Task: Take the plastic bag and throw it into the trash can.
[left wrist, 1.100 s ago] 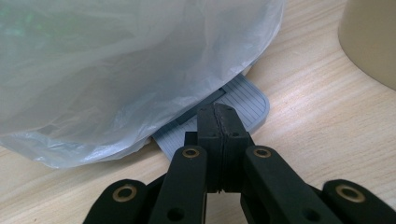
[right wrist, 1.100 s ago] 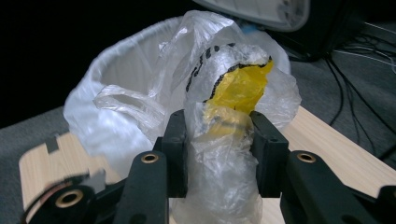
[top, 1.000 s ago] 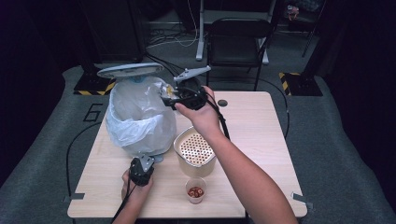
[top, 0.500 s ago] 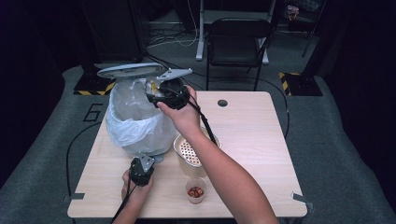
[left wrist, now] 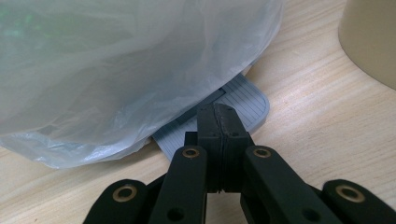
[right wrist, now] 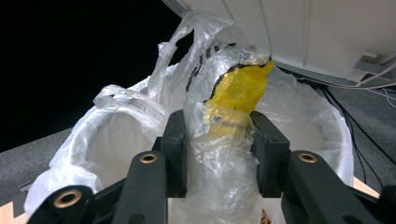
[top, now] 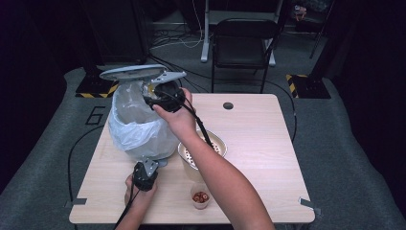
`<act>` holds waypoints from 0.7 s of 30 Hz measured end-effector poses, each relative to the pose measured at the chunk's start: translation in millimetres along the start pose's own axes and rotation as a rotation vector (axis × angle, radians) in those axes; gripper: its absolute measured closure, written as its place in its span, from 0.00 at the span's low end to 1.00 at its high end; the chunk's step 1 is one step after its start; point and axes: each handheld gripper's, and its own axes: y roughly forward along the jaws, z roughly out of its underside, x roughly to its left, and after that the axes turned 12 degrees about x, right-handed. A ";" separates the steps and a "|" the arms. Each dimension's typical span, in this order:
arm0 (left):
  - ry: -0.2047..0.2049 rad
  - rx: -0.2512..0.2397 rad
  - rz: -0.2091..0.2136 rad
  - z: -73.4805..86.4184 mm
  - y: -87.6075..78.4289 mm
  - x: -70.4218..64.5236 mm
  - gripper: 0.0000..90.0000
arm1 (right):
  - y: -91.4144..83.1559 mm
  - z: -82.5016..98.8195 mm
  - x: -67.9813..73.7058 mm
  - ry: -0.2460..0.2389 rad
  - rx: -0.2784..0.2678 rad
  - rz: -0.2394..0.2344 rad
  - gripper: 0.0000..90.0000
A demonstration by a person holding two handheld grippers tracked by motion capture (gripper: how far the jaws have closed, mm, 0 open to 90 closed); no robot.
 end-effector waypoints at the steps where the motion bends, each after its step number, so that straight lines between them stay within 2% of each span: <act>1: 0.001 0.001 0.000 0.0 0.0 0.0 0.99 | 1.9 -0.4 -0.1 0.005 0.004 0.000 0.70; 3: -0.001 -0.003 -0.004 0.1 0.2 -0.4 0.99 | 6.1 -0.6 -0.9 0.007 0.005 0.008 0.66; 6: 0.000 0.001 -0.001 0.0 -0.1 0.1 0.99 | 12.1 0.1 -0.4 0.008 -0.006 0.040 0.43; 7: 0.000 -0.002 -0.001 0.1 0.1 0.0 0.99 | 12.4 1.0 0.3 0.011 -0.014 0.047 0.39; 10: -0.001 -0.003 -0.002 0.1 0.2 -0.1 0.99 | 10.1 3.5 1.5 0.003 -0.014 0.029 0.39; 21: 0.000 -0.003 -0.005 0.1 0.2 -0.4 0.99 | -24.6 26.7 -1.6 -0.016 -0.006 0.049 0.39</act>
